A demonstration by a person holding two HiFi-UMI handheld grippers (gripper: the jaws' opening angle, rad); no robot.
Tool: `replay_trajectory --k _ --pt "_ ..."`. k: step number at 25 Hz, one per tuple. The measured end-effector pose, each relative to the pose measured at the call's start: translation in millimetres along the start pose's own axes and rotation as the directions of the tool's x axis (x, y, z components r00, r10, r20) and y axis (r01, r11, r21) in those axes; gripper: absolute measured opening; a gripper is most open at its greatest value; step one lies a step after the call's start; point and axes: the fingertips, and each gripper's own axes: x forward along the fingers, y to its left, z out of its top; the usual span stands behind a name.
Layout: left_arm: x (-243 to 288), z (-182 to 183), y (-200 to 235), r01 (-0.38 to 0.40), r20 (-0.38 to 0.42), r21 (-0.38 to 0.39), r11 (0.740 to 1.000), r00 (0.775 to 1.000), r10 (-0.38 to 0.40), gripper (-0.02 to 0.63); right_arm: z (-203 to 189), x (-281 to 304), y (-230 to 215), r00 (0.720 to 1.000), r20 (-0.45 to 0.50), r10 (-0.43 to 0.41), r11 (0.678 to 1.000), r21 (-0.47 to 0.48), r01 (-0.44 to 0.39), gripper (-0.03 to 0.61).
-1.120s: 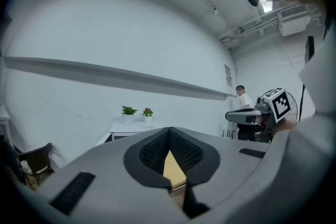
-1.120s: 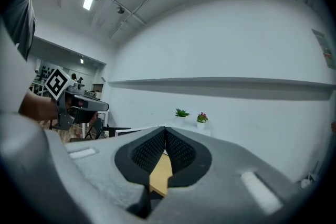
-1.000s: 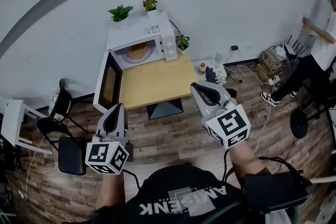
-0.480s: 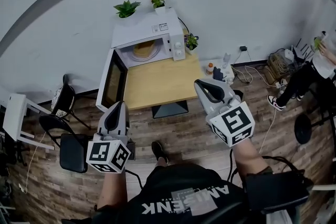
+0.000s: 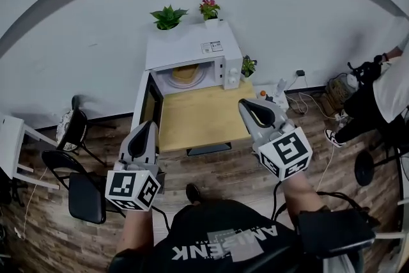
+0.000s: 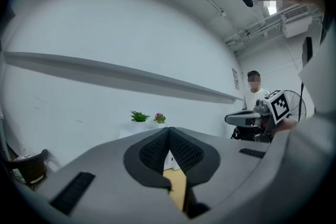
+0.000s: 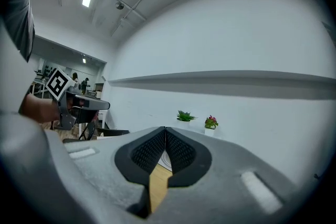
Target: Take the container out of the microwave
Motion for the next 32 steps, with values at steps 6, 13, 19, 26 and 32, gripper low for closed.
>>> replay_trajectory --k 6,13,19,26,32 --pt "20.7 0.0 50.8 -0.003 -0.014 -0.006 1.0 1.0 0.003 0.002 5.7 58.6 4.5 1.0 -0.016 0.007 1.0 -0.004 -0.007 0.006" --pt "41.1 6.3 94.6 0.012 -0.008 -0.006 1.0 1.0 -0.012 0.002 12.5 109.5 0.9 0.999 -0.028 -0.02 1.0 -0.011 0.02 0.008" --pt "57.1 8.8 120.7 0.043 -0.008 -0.014 0.999 0.999 -0.043 0.002 16.5 143.9 -1.4 0.999 -0.032 -0.044 0.999 -0.002 0.044 0.017" --pt "76.1 13.4 136.3 0.027 -0.03 -0.013 1.0 0.999 -0.027 0.002 21.1 179.4 -12.2 0.999 -0.043 -0.012 1.0 -0.018 0.011 0.023" --pt "94.2 11.5 137.3 -0.057 -0.051 0.0 0.998 0.997 0.057 0.002 19.2 206.2 -38.6 0.998 -0.024 0.057 0.998 -0.016 -0.057 0.028"
